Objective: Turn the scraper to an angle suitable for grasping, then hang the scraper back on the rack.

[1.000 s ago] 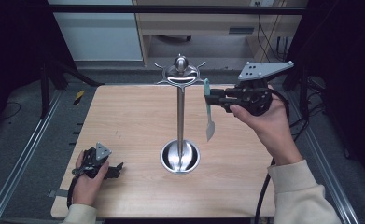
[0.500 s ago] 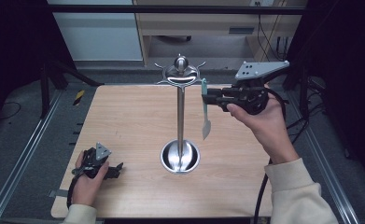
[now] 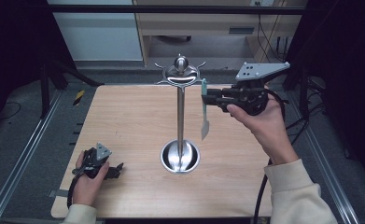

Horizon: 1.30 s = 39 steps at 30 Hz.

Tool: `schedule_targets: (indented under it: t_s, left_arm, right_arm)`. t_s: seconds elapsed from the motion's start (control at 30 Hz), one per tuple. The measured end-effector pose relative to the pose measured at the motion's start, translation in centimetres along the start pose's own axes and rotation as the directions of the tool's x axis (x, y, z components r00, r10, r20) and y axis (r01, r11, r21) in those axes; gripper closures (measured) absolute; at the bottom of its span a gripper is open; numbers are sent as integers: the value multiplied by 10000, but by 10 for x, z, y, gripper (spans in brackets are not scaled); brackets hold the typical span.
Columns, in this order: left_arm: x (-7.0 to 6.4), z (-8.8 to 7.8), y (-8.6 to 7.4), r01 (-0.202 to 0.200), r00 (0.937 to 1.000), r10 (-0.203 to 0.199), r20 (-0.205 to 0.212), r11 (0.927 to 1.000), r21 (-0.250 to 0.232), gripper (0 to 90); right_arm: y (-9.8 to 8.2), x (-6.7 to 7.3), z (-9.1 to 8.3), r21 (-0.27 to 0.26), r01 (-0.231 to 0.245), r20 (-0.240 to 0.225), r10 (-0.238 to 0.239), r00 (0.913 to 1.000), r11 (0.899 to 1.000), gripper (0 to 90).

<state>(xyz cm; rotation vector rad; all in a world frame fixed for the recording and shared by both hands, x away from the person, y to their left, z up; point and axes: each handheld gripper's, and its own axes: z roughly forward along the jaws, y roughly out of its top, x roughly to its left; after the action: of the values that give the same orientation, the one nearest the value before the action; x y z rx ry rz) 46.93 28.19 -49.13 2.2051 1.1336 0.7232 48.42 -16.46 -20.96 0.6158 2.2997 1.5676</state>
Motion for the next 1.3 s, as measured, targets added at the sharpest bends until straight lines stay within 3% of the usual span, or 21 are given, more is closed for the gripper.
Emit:
schedule_targets:
  t_s: [0.3, 0.7, 1.03, 1.3]
  left_arm:
    - [0, 0, 0, -9, 10000, 9, 37, 10000, 23, 29]
    - [-1, 1, 0, -50, 10000, 50, 29, 10000, 70, 29]
    - [-2, 2, 0, -50, 10000, 50, 46, 10000, 71, 29]
    - [-2, 3, 0, -74, 10000, 74, 44, 9999, 115, 29]
  right_arm:
    - [-2, 1, -8, -138, -80, 112, 82, 9999, 9999, 639]
    - [-15, -5, -24, 113, -231, 1205, 216, 9925, 9997, 466]
    - [-26, -12, -31, 164, -647, 2114, 598, 9756, 9978, 261]
    - [-40, -15, -34, 19, -830, 3093, 783, 9477, 9966, 86]
